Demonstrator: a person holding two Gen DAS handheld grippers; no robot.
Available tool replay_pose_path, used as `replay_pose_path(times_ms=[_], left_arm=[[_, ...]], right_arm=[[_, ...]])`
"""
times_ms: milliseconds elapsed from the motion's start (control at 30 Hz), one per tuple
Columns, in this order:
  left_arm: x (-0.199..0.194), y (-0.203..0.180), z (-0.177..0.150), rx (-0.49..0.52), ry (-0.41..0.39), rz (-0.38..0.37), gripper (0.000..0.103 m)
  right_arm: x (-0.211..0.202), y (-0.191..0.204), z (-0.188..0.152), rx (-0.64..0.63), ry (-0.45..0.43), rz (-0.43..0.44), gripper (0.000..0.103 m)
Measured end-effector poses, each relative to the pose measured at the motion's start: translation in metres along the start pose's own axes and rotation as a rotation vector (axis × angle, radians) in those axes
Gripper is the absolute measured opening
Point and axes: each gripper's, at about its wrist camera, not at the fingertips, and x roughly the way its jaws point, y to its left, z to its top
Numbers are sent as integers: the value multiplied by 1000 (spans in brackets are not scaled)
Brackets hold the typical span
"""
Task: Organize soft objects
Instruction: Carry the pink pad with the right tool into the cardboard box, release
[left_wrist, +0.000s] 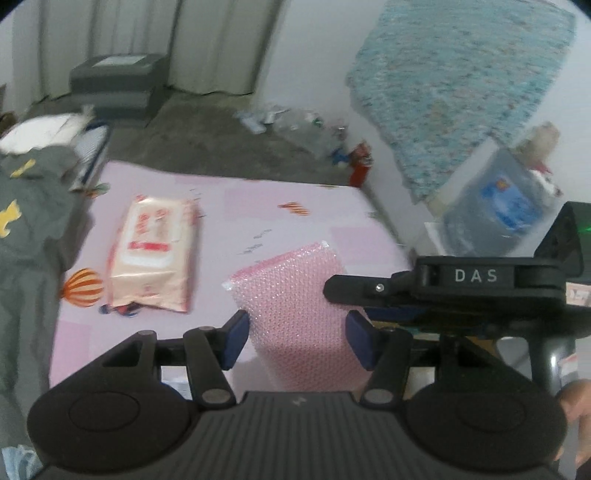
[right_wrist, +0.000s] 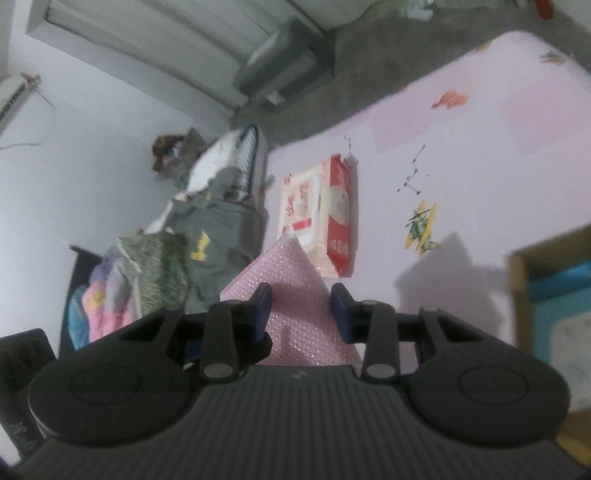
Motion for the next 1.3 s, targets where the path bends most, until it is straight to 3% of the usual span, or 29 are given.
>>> replay_pose_path(times_ms=[233,400,567,767,900,1167,1300], left_arm=[[13,-105,-13,145,23,-91,60],[59,-169,-26,195,101,-169,60],[117,-210,-38,210,169,-207,60],[182,-226,-51,163,243,-216,61],[195,-223,-58,158,256,-200,63],[171,-216,-52,196,222,-173,64],[137,-203,-44,211,184,-151,69]], right_arm=[[-111,-56,-17,71,-118,-30,35],[-166,-123,-28,176,-178,-108,35],[-193,-186,-32,269,-226,-193,35],[-191,-228,-24,276,-292,-329,35],[-192,-238,-18,243,-317,-370,35],[-199,-247,-22,255,-329,-358,35],[-197,-238,-35,275,-280,-310,35]])
